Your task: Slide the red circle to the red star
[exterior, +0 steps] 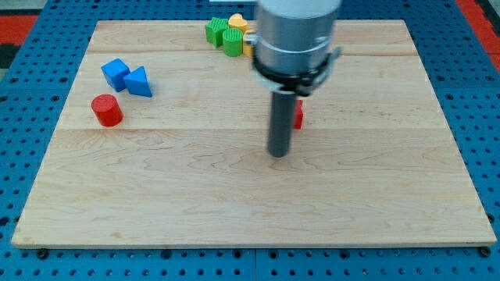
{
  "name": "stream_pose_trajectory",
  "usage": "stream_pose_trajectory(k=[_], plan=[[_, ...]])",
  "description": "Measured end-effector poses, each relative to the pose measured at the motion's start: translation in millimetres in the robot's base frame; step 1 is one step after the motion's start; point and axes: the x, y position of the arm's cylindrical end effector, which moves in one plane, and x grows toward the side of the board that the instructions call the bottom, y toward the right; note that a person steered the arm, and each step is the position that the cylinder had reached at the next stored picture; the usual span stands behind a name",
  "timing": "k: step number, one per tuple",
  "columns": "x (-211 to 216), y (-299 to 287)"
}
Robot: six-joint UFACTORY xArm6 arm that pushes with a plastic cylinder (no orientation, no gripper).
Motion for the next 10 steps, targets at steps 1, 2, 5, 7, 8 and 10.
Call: stream_pose_trajectory(k=[1,2,5,7,8,10], plan=[[11.5,-83.3],[36.7,-190.0],[-76.3,-267.4],[-75.3,-225.2],[-60.1,-252.1],[-52.1,-185.6]])
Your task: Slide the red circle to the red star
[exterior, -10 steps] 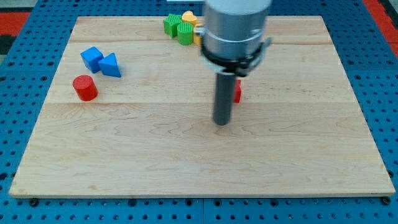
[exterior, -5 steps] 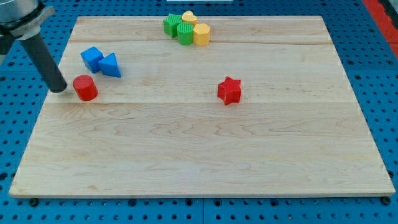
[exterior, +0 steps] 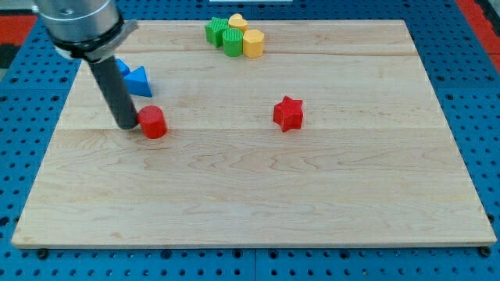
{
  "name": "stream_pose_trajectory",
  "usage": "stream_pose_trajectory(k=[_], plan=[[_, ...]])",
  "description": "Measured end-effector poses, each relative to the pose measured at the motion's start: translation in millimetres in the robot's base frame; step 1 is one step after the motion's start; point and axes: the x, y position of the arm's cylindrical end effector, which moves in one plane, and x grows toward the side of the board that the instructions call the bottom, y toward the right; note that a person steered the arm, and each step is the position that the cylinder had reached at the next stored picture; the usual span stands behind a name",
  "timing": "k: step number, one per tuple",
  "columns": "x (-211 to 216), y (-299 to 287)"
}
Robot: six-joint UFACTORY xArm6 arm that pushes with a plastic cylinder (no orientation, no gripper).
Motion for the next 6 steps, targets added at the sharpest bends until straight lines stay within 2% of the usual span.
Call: stream_pose_trajectory(k=[2,4,6], plan=[[-0.4,74.1],[-0.5,124.1],[15.9,137.1]])
